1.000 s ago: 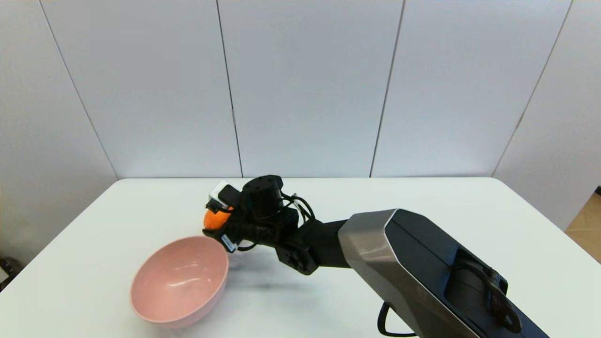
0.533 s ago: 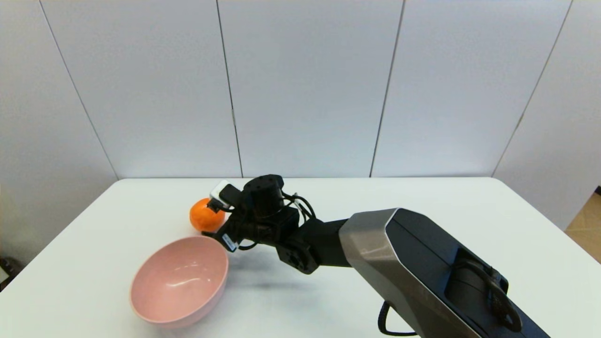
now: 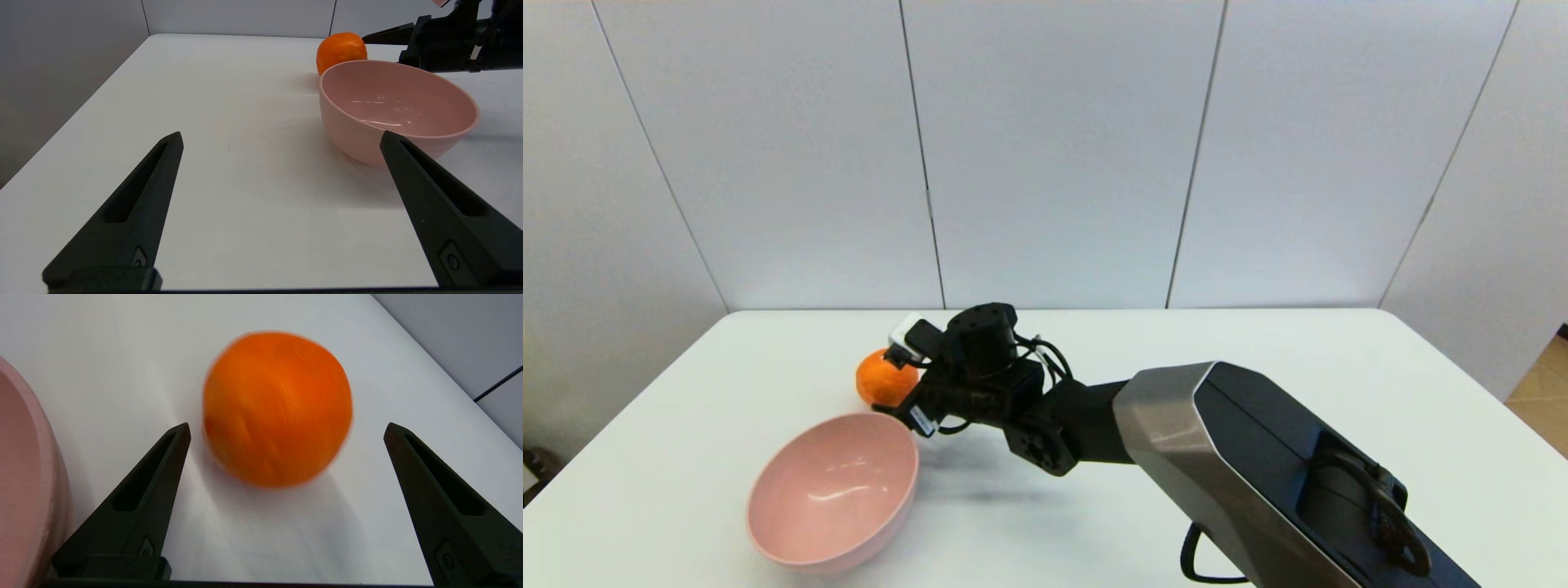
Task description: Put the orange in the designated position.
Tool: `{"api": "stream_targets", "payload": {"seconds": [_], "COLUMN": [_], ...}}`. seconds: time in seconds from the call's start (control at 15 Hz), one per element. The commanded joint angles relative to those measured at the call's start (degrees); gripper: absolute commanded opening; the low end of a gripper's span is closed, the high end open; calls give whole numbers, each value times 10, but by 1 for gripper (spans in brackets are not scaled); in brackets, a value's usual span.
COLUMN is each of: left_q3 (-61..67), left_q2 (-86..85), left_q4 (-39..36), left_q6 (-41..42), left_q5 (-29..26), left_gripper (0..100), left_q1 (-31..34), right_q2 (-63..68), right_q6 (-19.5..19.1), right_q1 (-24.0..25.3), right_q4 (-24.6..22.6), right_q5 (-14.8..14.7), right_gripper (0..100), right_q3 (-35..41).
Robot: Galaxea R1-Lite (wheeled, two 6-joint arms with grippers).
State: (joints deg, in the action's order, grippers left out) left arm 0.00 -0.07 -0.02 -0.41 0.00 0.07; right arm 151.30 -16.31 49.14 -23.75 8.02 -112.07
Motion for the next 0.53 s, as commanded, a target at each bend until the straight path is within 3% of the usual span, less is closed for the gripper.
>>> {"api": "stream_targets", "payload": {"seconds": [0.07,0.2,0.53], "left_q3": [0,0,0], "left_q2": [1,1,1], "left_q4": [-1,-1,-1], "left_q6": [-1,0,0], "left_q5": [0,0,0], "left_gripper": [100,100,100], "left_q1": [0,0,0], "right_q2": [-4,-16,-80], "right_q6": [-2,-3,-7], "right_q1": [-7,-17,-48], "right_q4": [4,19,126], "right_q5": [1,2,1], "right_gripper": [100,100,100], "right_q3": [1,1,6]}}
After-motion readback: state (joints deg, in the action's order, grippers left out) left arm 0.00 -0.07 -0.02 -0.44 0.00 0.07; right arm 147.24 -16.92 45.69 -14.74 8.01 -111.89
